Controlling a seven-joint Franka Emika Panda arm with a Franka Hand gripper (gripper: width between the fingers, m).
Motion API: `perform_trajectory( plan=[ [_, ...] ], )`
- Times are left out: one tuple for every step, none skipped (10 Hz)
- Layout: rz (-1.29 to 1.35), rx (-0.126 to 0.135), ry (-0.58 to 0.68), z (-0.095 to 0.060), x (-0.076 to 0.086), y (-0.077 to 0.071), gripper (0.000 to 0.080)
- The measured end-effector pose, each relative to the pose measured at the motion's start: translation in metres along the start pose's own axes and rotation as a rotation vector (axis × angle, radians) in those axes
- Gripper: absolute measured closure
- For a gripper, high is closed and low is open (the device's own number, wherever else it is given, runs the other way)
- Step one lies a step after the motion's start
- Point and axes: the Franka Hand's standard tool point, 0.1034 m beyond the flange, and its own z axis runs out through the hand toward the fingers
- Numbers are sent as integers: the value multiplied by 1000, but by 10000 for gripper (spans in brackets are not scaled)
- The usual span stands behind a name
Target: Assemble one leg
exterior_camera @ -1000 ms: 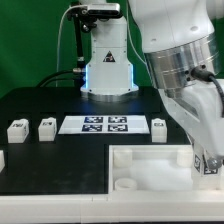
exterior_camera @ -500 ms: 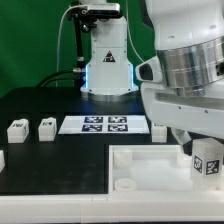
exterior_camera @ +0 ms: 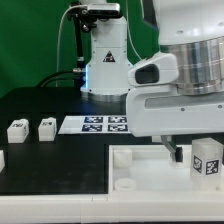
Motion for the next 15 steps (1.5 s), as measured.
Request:
perform_trajectory(
  plan=[
    [-82, -3, 7, 1, -1, -2, 151],
    [-132, -1, 7, 1, 0, -1, 151],
    [-78, -1, 7, 1, 0, -2, 160],
    [-78, -1, 7, 1, 0, -2, 160],
    [-20, 0, 7, 1, 0, -2, 336],
    [99, 6, 5, 1, -1, -3, 336],
    [181, 1, -1, 2, -2, 2, 501],
    [288, 2, -1, 2, -2, 2, 503],
    [352, 2, -1, 2, -2, 1, 503],
    [513, 9, -5, 2, -1, 1, 503],
    [649, 14, -8, 2, -2, 0, 503],
    [822, 24, -19, 3, -3, -3, 503],
    [989, 49, -35, 4, -2, -3, 503],
    [1174, 86, -61, 5, 0, -3, 503],
    [1232, 90, -76, 5, 0, -3, 503]
  ],
)
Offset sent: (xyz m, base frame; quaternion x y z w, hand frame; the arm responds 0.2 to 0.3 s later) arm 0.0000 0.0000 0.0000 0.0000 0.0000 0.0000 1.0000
